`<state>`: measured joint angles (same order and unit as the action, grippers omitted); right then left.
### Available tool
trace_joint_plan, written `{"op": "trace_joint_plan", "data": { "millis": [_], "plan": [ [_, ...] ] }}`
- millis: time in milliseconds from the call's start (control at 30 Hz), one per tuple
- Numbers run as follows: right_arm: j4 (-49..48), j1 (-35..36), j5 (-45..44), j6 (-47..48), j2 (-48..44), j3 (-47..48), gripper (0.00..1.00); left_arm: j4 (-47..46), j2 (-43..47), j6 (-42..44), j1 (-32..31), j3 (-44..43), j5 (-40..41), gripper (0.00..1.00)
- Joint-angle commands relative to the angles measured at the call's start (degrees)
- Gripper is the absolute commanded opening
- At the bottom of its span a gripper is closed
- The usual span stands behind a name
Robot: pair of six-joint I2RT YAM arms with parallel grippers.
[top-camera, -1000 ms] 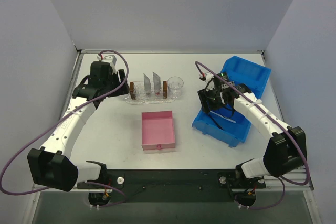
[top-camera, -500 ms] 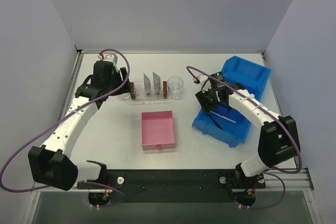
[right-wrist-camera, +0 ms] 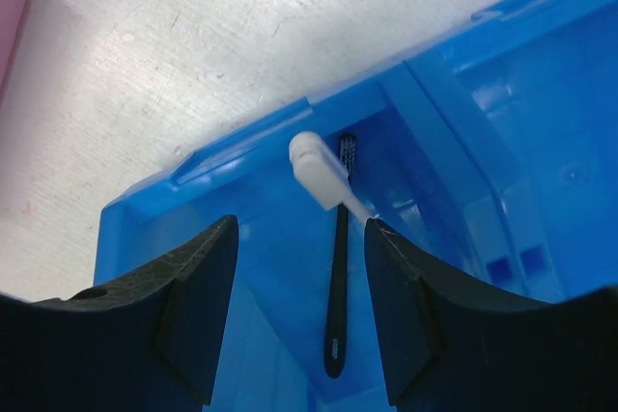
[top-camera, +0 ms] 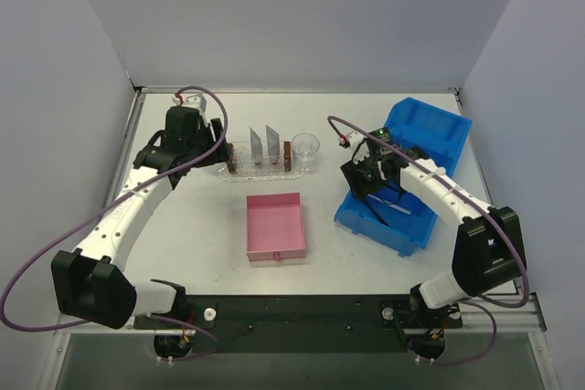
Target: Prepare toiletry sets of a toothbrush and toothpaste on the tray
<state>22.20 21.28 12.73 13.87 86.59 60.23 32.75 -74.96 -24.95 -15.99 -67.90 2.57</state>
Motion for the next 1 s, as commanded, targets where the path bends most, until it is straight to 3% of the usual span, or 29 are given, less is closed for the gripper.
{"op": "trace_joint_plan", "data": {
  "millis": [0, 300, 600, 967],
  "plan": [
    [4.0, 0.8, 0.7, -4.0, -7.5, -2.2, 0.51, -3.3, 0.5, -0.2, -0.2, 1.4, 0.0, 0.72],
    [7.2, 0.6, 3.2, -1.4, -8.5, -5.1, 0.52, -6.5, 1.6, 0.7, -0.1, 7.0, -1.9, 0.72],
    [7.2, -0.1, 7.0, 5.5, -2.8, -3.4, 0.52, -7.7, 2.1, -0.4, -0.1, 9.5, -2.5, 0.72],
    [2.6, -0.1, 7.4, 7.4, 3.5, -3.2, 0.53, -8.5, 1.5, -0.5, 1.4, 9.6, -2.6, 0.72]
  ]
}}
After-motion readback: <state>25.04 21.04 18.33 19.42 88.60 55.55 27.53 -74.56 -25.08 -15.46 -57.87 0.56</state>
